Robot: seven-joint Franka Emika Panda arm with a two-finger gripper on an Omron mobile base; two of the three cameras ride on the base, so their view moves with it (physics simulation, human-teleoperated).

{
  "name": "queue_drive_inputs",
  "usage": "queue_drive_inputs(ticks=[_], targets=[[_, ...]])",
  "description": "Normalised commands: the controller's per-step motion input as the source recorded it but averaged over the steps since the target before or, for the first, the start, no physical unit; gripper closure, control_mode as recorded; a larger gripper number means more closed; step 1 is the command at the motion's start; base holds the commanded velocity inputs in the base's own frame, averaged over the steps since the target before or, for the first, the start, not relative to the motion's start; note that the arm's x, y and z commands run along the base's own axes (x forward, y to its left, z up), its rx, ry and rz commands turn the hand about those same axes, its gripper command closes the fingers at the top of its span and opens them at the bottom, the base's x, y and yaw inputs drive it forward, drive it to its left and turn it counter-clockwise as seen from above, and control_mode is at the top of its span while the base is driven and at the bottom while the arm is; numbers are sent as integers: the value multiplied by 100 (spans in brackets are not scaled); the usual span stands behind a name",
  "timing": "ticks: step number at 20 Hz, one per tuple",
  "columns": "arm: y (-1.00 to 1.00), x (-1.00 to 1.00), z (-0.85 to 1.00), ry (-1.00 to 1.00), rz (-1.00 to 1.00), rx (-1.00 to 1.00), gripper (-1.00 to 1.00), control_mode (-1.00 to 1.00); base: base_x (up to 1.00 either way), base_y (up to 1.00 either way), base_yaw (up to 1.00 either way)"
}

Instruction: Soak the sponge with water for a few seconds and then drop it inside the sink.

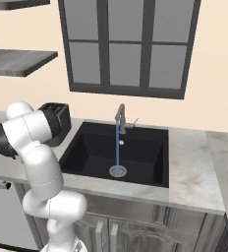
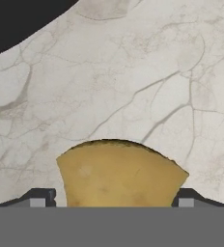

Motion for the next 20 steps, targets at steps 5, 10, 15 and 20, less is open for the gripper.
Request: queue_drive_inputs(ticks=[5, 10, 15, 20], targets=[[0, 0, 0, 0, 0, 0, 100, -100, 0, 0, 0], [0, 0, -2, 0, 0, 0, 100, -100, 0, 0, 0], [0, 0, 1, 0, 0, 0, 100, -100, 0, 0, 0], [-16, 2, 45, 0, 5, 0, 100, -100, 0, 0, 0]])
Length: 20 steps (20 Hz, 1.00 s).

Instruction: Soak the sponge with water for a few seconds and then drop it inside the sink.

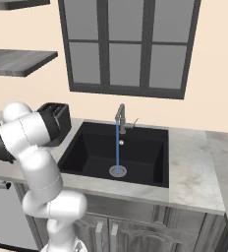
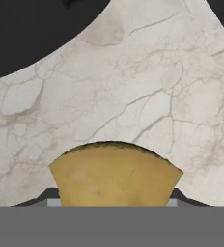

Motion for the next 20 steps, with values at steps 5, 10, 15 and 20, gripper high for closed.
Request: queue_drive_inputs(ticks=[5, 10, 15, 20], targets=[[-7, 0, 62, 0, 4, 2, 100, -100, 0, 0, 0], [-20, 0, 42, 0, 5, 4, 100, -100, 0, 0, 0], [-36, 1, 30, 0, 5, 4, 100, -100, 0, 0, 0], [-45, 16, 18, 0, 5, 1, 100, -100, 0, 0, 0]])
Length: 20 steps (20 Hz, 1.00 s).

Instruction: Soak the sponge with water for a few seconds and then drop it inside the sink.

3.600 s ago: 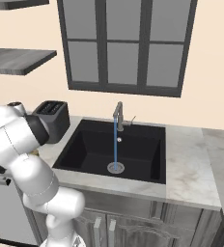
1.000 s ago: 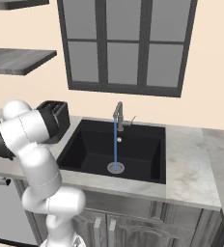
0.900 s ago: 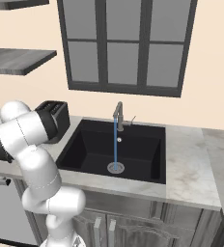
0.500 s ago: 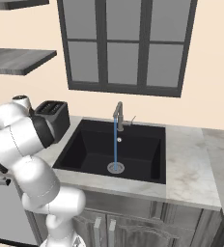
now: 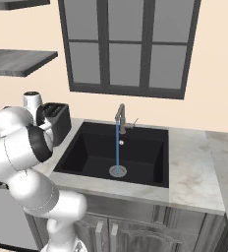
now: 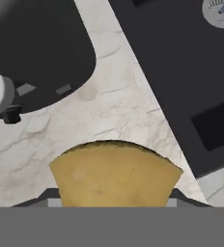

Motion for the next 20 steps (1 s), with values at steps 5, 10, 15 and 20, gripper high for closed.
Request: queue_drive_inputs(ticks=[5, 10, 15, 20], targets=[[-48, 23, 1, -1, 4, 0, 100, -100, 0, 0, 0], [-44, 17, 0, -6, 4, 0, 100, -100, 0, 0, 0], [-38, 10, 0, -11, 5, 0, 100, -100, 0, 0, 0], [-34, 10, 0, -13, 6, 0, 100, -100, 0, 0, 0]])
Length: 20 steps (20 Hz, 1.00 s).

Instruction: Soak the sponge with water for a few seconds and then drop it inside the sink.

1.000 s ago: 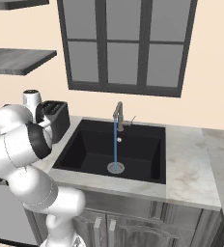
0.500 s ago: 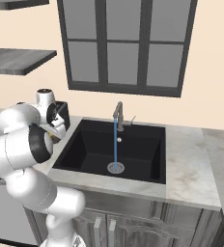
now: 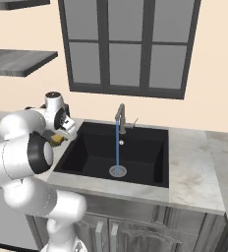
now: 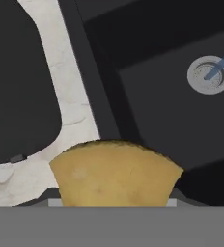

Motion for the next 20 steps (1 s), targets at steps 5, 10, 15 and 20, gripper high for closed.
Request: queue_drive_inputs(ticks=[5, 10, 15, 20], targets=[[-39, 4, 0, -15, 1, 0, 100, -100, 0, 0, 0], [-25, 0, -10, -13, -1, 0, 100, -100, 0, 0, 0], [-2, 0, -5, -7, -12, -1, 100, -100, 0, 0, 0], [0, 2, 0, -2, -24, -1, 100, -100, 0, 0, 0]])
